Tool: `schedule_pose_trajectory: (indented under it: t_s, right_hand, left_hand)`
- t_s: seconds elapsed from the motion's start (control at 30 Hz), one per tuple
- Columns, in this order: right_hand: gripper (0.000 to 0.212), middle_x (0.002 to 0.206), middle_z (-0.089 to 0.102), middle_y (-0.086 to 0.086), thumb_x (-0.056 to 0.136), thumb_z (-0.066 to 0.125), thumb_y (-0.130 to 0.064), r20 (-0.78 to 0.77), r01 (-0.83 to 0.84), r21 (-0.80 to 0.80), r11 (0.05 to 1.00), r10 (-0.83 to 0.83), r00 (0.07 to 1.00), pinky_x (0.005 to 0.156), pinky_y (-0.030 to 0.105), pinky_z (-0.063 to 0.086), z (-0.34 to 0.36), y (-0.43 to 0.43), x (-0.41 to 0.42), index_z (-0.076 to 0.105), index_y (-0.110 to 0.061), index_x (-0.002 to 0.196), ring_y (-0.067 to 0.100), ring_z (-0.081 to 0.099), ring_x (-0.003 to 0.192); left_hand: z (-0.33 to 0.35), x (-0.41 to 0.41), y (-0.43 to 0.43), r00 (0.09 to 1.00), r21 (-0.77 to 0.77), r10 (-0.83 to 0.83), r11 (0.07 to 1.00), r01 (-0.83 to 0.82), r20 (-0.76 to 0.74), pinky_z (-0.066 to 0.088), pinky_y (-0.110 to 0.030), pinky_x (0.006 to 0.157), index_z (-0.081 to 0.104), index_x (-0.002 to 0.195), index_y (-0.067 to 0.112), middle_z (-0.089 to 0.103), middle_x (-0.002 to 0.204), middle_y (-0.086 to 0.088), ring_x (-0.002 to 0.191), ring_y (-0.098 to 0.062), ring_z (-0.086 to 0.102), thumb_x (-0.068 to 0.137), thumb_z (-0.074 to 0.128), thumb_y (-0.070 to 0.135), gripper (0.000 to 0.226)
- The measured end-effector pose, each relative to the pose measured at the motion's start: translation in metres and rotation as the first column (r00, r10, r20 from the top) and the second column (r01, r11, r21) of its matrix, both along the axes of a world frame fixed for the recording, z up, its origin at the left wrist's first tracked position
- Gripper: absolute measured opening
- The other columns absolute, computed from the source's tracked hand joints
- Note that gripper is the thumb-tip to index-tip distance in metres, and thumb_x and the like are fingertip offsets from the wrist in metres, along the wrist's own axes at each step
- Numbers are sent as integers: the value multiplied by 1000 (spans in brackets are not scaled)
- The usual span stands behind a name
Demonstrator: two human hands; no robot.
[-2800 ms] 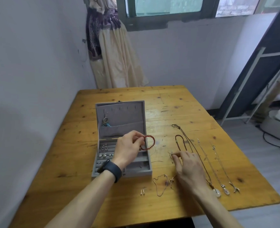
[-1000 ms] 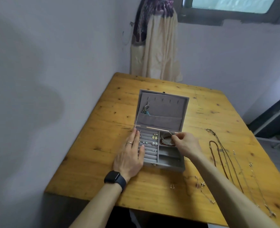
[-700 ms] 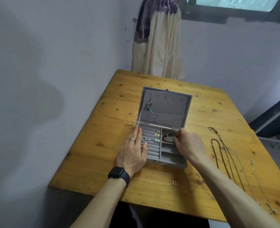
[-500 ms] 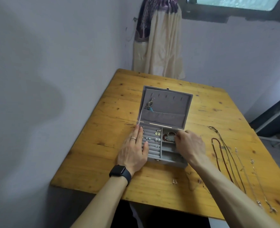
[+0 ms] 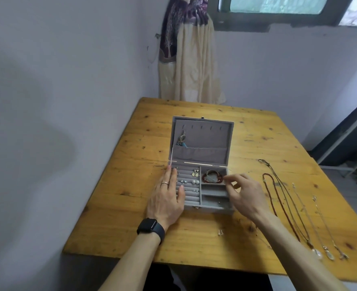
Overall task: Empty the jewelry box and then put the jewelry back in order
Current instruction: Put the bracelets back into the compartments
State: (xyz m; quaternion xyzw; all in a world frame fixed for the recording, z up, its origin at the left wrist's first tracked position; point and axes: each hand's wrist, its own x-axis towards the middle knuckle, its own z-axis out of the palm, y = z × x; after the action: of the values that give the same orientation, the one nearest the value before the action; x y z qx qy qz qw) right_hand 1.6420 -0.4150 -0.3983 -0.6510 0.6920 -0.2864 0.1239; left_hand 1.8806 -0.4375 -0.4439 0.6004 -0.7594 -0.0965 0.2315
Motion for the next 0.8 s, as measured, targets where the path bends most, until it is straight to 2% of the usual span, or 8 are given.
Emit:
schedule_pose_trajectory:
  t_s: [0.17,0.27,0.47,0.53,0.63,0.7,0.8]
  right_hand:
    - [20,104,67,-13,95,64,-24,159,87,-82,993,-73,985,66,5,45,13,34,-24,71,-25,114,-8,60,87]
    - [18,98,65,-19,95,66,-24,194,129,-103,986,-107,975,65,8,45,20,61,-42,70,-28,112,-8,60,88]
    - [22,98,65,-20,90,70,-24,185,175,-67,982,-160,970,70,17,51,9,104,-66,68,-32,110,-3,61,85]
    - [22,96,65,-19,89,72,-25,137,192,-49,980,-184,973,72,17,50,-1,116,-68,69,-31,110,-2,60,84]
    - [24,96,62,-18,90,71,-31,62,187,25,982,-188,980,75,15,41,-16,131,-65,70,-29,113,1,55,90]
    - [26,100,61,-14,91,68,-36,8,190,78,979,-191,982,80,19,40,-24,139,-60,71,-28,115,5,53,95]
    - [29,106,63,-7,92,66,-40,-74,204,89,975,-198,977,82,20,40,-35,149,-51,72,-25,116,9,49,98]
  left_hand:
    - [2,1,-1,999,-22,5,1000,-6,-53,44,-45,107,38,150,22,23,163,-1,141,-19,37,99,26,51,61]
    - [6,0,3,998,-68,-10,998,6,-67,44,-48,107,46,144,21,33,158,-4,138,-22,41,96,32,50,58]
    - [28,-33,25,981,-233,-192,955,182,-21,37,-43,112,53,138,18,44,150,-6,135,-22,43,92,50,40,51]
    - [32,-49,36,960,-249,-279,929,276,21,42,-43,109,57,135,19,52,142,-3,131,-20,47,91,56,37,47]
    - [32,-71,53,913,-221,-401,887,406,67,49,-41,104,59,133,19,59,135,-1,127,-17,52,90,57,35,46]
    - [32,-85,62,892,-157,-442,878,452,101,44,-40,110,52,142,18,55,143,0,134,-16,48,94,51,38,52]
    - [27,-97,69,871,2,-470,880,474,142,18,-35,124,24,157,21,28,161,4,150,-10,21,102,36,41,60]
